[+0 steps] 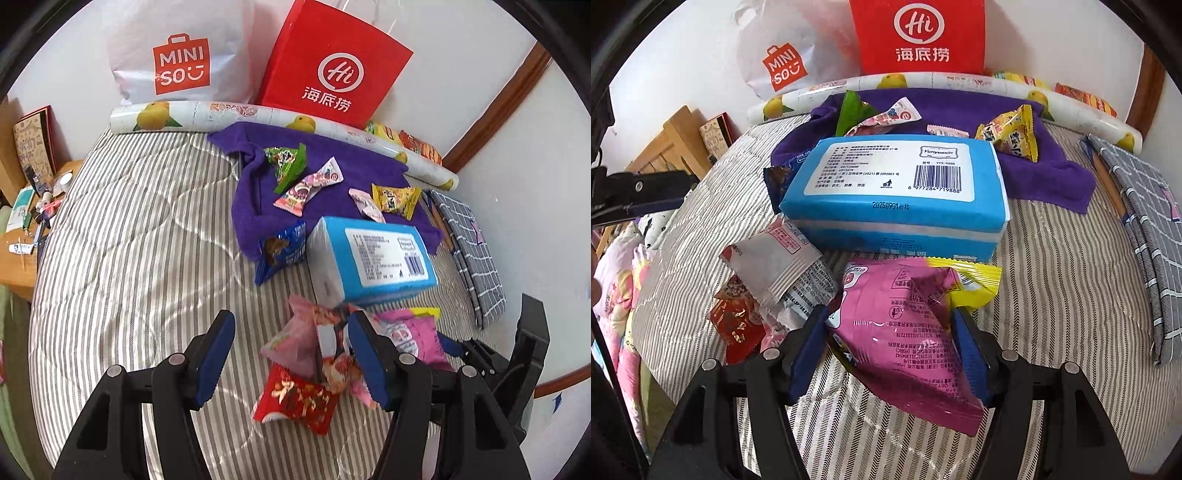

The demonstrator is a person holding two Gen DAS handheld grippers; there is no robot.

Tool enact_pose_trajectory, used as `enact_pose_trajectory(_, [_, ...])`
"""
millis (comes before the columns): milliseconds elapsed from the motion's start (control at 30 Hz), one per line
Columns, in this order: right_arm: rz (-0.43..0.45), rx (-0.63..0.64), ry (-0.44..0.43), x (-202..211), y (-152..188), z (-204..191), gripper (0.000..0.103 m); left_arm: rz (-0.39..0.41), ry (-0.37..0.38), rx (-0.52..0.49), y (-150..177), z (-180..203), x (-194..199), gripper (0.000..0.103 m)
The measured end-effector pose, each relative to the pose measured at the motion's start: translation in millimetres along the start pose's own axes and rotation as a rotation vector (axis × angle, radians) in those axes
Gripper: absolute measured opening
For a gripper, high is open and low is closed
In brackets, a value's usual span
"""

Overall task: Organize snacks
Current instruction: 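Lower the right gripper onto the pink-and-yellow chip bag and close it, then grasp the red gold-lettered packet with the left gripper while the right lifts the chip bag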

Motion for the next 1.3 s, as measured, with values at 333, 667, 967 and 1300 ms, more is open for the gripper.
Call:
enact_pose_trajectory(333, [0.073, -0.053, 0.076, 28.4, 13.8, 32.1, 0.057, -0.038, -0.025, -0.037, 40.7, -0.1, -9.3, 0.062])
enact_pose_trajectory(667, [0.128, -0.16, 0.116, 60.0, 26.4, 78.4, 0.057, -0.124, -0.022, -0.119, 82.2, 7.2, -48.7, 0.062])
enact_pose_trajectory(967, [0.134, -0.226, 0.113, 62.8, 34.8, 93.8, 0.057, -0.117, -0.08, -0.221, 96.0, 15.6, -63.0, 0.074])
enact_pose_trajectory(1300, [0.109, -0.228, 0.102, 53.8, 41.6, 89.7, 0.057, -0.086, -0.181, -0.321, 97.1, 22.4, -70.0, 0.077])
Point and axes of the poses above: each gripper's, at about its wrist camera, not at the fingertips, and x roughly against the way its jaws point, z to its right, y to its underside, the point moved 10 cm from there along -x, roughly the way its jaws point, and after that the axes turned 6 degrees about y, right-handed, at the moved point
